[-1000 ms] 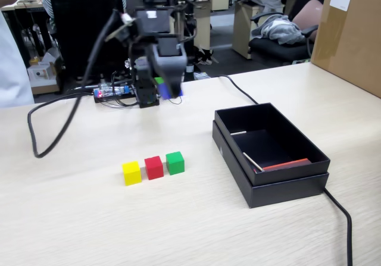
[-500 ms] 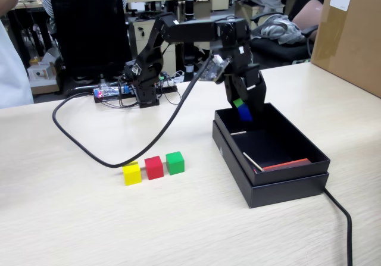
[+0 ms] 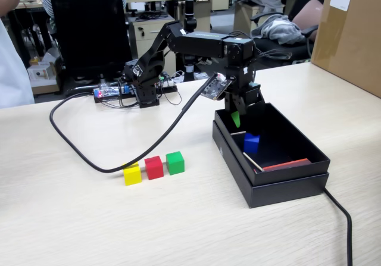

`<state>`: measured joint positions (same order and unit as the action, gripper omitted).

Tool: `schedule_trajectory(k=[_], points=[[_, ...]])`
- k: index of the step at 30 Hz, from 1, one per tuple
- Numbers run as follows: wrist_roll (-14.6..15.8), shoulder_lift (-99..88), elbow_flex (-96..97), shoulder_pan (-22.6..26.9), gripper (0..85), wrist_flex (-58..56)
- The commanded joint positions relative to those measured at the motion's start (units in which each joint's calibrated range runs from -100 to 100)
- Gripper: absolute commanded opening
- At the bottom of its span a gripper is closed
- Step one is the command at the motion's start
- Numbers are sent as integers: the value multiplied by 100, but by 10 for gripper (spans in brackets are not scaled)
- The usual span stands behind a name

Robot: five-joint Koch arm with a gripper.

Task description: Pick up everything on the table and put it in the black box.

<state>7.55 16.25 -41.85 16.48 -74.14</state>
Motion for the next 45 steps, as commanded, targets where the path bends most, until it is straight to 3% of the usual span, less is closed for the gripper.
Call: schedule_trajectory(k=[1,5,8,10,18,25,35,45], points=[[-15,-1321,-312,-73,384,-297],[-220,-2686,-130,-415,383,-305],[-567,-3592,396,-821,387,-305],[-806,-3983,840,-1138,440,-297],[-1495,-3856,1737,-2261,475,-115],[-1563,-2261,1493,-2628,480,-55],[-1446,137,124,-2657,477,-38],[-1353,538,15,-2559,475,-38]])
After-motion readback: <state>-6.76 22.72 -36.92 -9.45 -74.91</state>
